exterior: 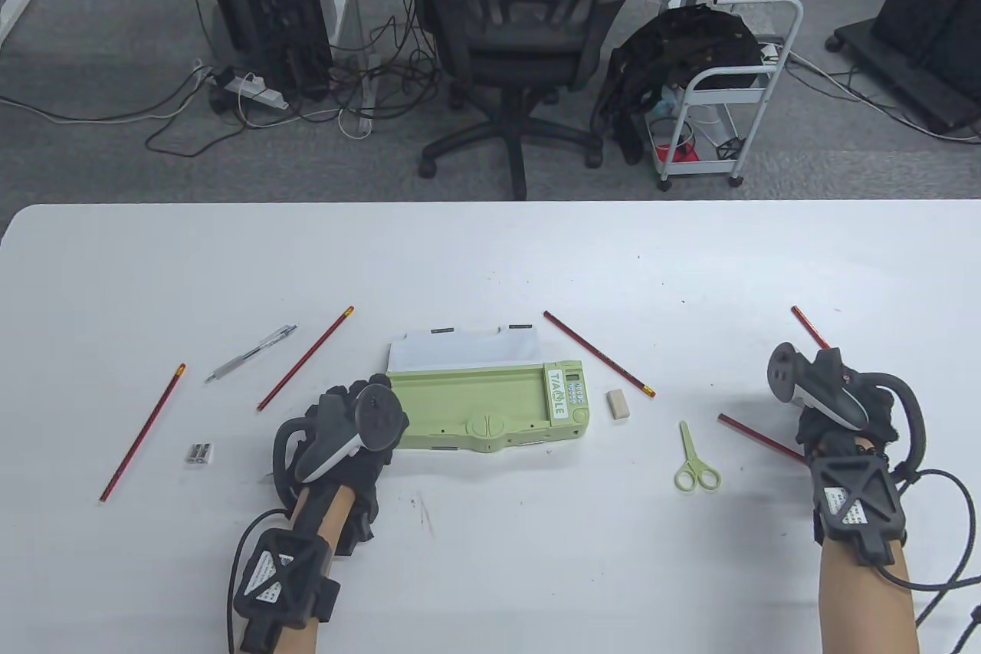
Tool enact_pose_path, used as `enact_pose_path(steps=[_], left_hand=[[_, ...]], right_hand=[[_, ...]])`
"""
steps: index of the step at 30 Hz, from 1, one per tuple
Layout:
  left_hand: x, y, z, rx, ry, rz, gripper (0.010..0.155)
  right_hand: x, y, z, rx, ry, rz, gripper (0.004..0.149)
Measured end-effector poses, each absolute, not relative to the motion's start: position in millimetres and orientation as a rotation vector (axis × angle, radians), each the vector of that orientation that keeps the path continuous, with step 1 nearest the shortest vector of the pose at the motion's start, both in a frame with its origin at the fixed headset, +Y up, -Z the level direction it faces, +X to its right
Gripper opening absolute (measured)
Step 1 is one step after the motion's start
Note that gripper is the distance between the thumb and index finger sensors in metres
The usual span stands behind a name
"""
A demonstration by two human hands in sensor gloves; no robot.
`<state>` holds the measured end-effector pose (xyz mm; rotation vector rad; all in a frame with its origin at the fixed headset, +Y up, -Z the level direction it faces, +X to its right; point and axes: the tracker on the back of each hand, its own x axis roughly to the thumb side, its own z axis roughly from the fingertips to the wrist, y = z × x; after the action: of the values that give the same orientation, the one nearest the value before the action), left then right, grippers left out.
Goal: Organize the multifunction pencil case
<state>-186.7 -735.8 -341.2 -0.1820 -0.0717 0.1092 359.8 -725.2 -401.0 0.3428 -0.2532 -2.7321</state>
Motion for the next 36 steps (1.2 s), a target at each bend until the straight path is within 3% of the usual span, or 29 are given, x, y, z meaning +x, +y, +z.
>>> enact_pose_path(steps=[27, 30, 36], left_hand=[[-187.2, -735.7, -342.2, -0.195, -0.067, 0.112, 0.068], [-187.2, -735.7, -342.2, -0.196, -0.068, 0.114, 0.068], [-186.9, -735.5, -342.2, -0.196, -0.067, 0.109, 0.068]], right_hand=[[354.6, -740.6, -406.1, 0.167, -0.245, -2.62, 0.048], [352.6, -735.1, -406.3, 0.175, -0.256, -2.666, 0.048], [315.5, -697.4, -407.9, 0.071, -0.142, -2.803, 0.048]])
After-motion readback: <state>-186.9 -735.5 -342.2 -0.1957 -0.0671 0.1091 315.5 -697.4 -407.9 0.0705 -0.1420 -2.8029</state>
